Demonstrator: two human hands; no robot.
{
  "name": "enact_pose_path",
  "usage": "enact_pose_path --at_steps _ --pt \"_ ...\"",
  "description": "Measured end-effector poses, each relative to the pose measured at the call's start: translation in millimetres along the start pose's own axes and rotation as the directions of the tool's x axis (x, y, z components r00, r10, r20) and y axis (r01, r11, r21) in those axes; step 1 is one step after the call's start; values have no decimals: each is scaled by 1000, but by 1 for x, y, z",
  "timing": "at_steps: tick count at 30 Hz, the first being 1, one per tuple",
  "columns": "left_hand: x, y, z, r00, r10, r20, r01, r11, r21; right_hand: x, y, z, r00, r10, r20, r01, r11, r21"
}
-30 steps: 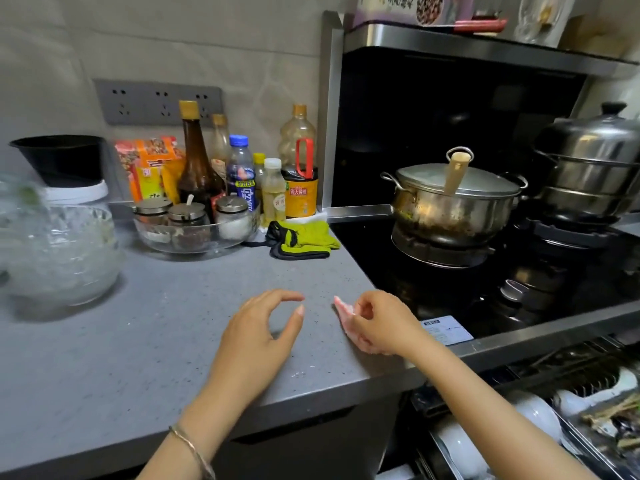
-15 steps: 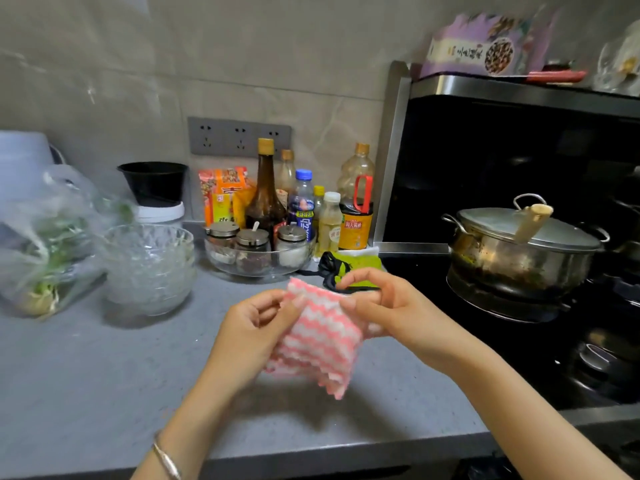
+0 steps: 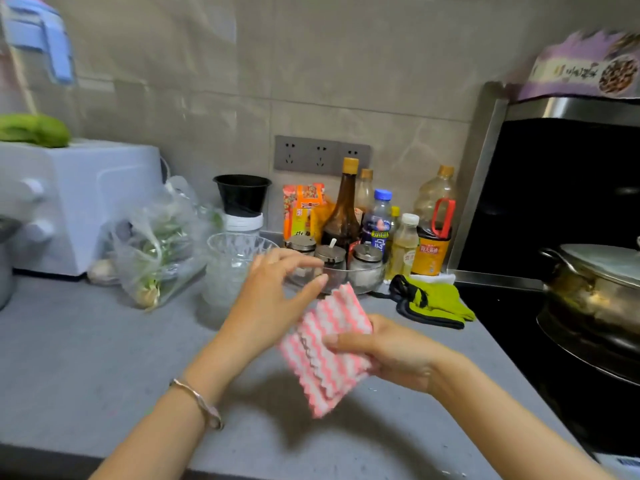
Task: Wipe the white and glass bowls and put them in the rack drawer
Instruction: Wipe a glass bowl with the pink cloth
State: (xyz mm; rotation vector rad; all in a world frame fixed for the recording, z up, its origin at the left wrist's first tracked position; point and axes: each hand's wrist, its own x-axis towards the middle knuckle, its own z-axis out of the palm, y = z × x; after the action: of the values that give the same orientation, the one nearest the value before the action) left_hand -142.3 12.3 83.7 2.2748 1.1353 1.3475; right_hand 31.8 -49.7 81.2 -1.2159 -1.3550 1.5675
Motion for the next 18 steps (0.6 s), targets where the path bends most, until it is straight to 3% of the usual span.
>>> enact_pose_path --at_steps 3,5,9,13,18 --pt "16 -42 -30 981 41 -188 2 975 222 17 0 5 998 37 -56 -34 998 58" --pt "26 -67 -46 985 -13 -172 63 954 291 27 0 6 995 56 -85 -48 994 97" --pt "41 -100 -57 992 -124 26 106 922 374 43 0 11 990 86 -111 -69 987 147" --pt "55 -111 -59 965 -89 249 -3 938 346 53 1 9 986 110 -128 -91 986 141" --pt "64 -114 -62 927 -66 370 -39 962 269 55 6 4 980 131 -152 -111 985 134"
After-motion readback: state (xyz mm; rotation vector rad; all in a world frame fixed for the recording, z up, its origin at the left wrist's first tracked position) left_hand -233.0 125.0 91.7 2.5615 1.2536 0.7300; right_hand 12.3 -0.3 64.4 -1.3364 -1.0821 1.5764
